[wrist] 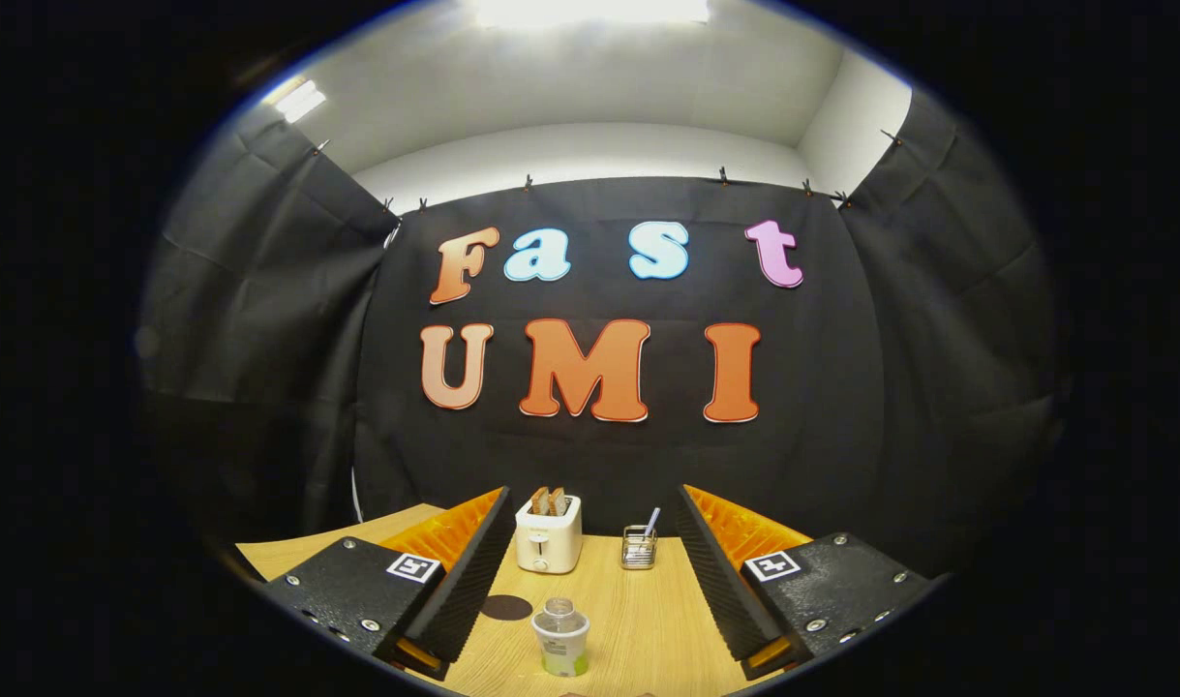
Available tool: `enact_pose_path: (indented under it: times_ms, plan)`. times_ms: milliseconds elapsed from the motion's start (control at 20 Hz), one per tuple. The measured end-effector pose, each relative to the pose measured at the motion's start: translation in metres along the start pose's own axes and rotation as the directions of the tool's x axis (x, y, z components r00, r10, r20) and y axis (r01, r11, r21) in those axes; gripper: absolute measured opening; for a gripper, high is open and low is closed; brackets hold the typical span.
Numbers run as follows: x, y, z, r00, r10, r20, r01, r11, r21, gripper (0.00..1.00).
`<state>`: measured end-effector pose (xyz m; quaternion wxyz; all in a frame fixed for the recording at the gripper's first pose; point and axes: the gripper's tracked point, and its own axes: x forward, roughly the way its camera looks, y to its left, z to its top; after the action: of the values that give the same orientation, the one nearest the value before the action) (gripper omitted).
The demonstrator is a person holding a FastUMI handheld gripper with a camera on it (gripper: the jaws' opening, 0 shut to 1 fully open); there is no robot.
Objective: Take the bottle from table, then pour the juice into the cup, finally place the bottle on the coaster
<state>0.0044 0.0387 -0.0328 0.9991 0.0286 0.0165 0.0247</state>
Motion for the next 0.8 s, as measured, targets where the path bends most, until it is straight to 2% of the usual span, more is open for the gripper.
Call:
enact_pose_path:
  times_ms: [300,800]
  plan:
    - [0.001,0.019,-0.038,0.999,0.035,-0.006,-0.035,0.999,0.016,0.98]
    - [0.019,0.046,-0.151,0.988,0.109,-0.112,-0.106,0.994,0.027,0.99]
